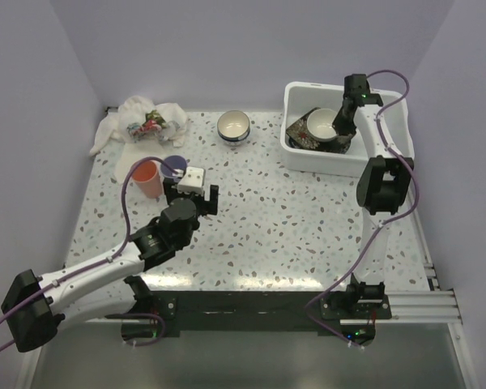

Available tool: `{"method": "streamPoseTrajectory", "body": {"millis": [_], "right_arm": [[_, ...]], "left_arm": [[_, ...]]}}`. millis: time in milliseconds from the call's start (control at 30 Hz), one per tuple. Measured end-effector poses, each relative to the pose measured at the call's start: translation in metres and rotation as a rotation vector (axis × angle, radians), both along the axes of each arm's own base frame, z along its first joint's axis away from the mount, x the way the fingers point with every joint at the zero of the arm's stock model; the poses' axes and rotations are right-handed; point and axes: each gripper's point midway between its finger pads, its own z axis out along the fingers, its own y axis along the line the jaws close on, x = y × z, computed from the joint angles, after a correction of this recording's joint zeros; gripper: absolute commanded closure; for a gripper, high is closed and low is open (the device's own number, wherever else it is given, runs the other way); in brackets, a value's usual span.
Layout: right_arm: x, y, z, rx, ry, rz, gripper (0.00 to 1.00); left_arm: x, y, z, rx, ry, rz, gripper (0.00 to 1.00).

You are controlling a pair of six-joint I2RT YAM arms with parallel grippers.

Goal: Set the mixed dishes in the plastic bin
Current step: Place the bowl on the plate in a plastic bin.

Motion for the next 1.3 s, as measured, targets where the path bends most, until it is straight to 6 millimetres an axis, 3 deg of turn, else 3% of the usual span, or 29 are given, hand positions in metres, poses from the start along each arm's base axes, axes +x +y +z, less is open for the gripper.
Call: {"method": "streamPoseTrajectory", "body": {"millis": [100, 467, 667, 933, 1033, 1167, 1300], "right_arm": [[0.003, 0.004, -0.007, 0.02, 0.003, 0.004, 0.99], [0.011, 0.011, -0.003, 0.06, -0.036, 0.014, 0.65], [0.012, 0.012, 0.002, 0.067, -0.054, 0.018, 0.69], [0.006, 0.013, 0.015, 0.07, -0.076, 0.02, 0.87], [0.003, 0.013, 0.016, 0.07, -0.074, 0.021, 0.87], [0.002, 0.015, 0.016, 0.08, -0.076, 0.028, 0.78], [-0.013, 0.017, 0.019, 0.09, -0.069, 0.033, 0.73]], "left_arm": [[0.0, -0.001, -0.001, 0.001, 0.002, -0.004, 0.09], [0.0, -0.003, -0.003, 0.004, 0.007, -0.014, 0.1], [0.0, -0.004, -0.003, 0.004, 0.008, -0.018, 0.1], [0.0, -0.004, -0.003, 0.009, 0.008, -0.022, 0.1], [0.0, -0.004, -0.003, 0.01, 0.008, -0.022, 0.1], [0.0, -0.004, -0.003, 0.01, 0.008, -0.022, 0.1], [0.0, -0.004, -0.003, 0.009, 0.007, -0.022, 0.1]]}}
